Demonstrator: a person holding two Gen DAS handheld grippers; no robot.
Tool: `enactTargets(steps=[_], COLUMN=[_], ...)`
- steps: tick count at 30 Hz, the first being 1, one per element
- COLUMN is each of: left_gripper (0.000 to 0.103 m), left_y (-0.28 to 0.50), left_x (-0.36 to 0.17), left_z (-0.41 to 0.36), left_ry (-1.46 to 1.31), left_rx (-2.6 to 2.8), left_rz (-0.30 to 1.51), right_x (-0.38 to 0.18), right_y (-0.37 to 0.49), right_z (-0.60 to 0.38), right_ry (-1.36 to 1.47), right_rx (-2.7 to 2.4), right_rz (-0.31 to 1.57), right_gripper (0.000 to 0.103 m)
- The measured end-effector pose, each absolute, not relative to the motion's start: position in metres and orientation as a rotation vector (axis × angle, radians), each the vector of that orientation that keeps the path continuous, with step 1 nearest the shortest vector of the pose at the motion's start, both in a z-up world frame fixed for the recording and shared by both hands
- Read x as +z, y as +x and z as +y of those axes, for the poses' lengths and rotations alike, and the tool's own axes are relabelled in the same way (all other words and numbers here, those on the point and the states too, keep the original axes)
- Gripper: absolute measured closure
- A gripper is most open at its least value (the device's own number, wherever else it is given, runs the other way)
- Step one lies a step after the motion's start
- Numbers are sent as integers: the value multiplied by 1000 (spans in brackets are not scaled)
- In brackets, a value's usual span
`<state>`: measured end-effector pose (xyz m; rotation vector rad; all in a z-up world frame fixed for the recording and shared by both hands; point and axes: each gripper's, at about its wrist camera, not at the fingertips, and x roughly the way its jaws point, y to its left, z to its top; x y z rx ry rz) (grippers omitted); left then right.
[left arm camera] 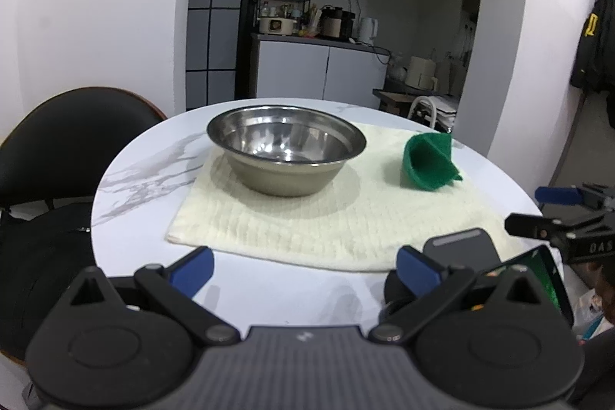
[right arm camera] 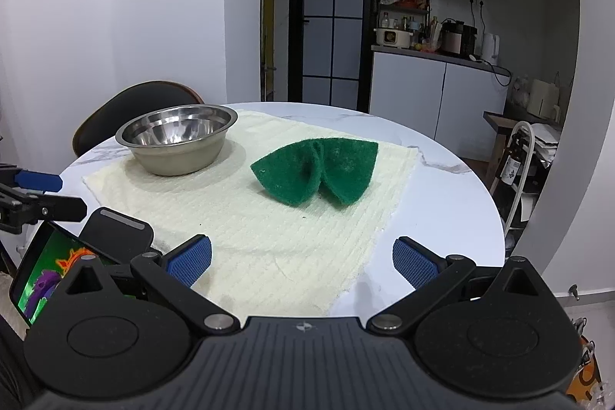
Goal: Clean bowl
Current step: 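Move both tools toward the steel bowl and green scouring pad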
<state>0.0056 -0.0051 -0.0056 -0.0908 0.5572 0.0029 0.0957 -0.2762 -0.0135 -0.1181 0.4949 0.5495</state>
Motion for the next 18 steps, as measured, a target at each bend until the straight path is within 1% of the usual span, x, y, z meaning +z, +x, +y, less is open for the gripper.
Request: enactTargets(steps=[11, 18], left_gripper=[3, 3], left_y=[4, 3], left_x=[-6, -6], left_z=[-8, -5], left_ry=[-70, -80], left_rx=[21, 18], left_rz=[533, 531], right_x=[-17, -18], right_y=[102, 100], right_z=[-283, -283], right_ry=[-105, -117], right_rx=[542, 543], right_rz=[518, 517], right_gripper=[0, 0])
